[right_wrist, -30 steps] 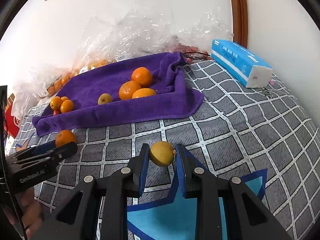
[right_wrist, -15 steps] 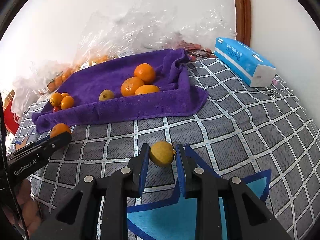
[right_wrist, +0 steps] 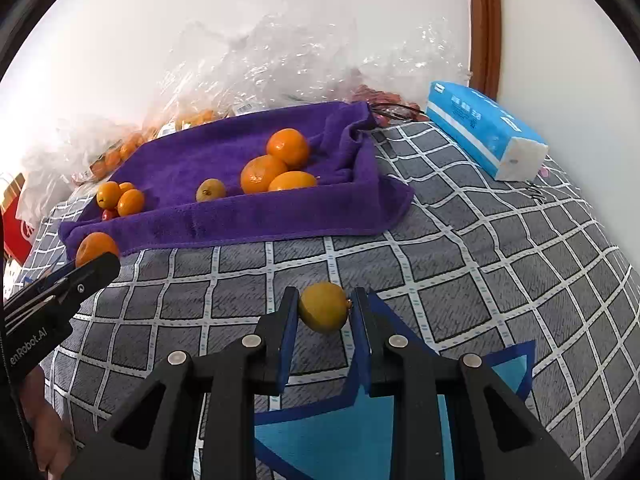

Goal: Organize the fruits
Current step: 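Carry the held orange and lemon over the purple towel with both tools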

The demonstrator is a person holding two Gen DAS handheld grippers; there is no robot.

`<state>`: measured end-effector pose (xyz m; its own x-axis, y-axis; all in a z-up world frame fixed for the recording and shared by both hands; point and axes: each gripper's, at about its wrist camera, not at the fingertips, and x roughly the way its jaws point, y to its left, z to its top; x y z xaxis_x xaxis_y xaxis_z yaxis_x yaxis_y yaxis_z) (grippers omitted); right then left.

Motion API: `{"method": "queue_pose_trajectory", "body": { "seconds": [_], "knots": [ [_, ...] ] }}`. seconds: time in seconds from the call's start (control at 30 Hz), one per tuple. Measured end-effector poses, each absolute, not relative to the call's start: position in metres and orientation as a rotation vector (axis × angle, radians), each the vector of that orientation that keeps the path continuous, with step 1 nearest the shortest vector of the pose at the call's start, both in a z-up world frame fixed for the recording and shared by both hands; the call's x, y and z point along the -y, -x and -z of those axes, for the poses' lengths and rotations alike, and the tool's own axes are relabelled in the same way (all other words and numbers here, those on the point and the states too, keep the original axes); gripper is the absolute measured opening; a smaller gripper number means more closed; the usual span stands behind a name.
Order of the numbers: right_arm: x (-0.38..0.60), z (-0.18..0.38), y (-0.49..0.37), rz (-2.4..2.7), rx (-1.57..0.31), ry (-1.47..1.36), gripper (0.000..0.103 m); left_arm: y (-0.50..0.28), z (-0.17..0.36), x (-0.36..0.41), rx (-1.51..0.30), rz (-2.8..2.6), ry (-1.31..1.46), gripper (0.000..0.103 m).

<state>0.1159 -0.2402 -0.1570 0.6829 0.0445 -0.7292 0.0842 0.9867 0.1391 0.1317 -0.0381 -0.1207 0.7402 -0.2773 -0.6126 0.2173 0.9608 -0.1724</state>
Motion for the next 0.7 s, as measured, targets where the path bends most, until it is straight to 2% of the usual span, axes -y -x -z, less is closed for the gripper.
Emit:
{"method": "queue_pose_trajectory", "body": {
  "seconds": [0.7],
  "knots": [
    [0.223,0.139,-0.104,-0.024,-0.797,-0.182,0.026,-0.13,0.11,0.024,-0.673,0.227,0.137,0.039]
  ]
}}
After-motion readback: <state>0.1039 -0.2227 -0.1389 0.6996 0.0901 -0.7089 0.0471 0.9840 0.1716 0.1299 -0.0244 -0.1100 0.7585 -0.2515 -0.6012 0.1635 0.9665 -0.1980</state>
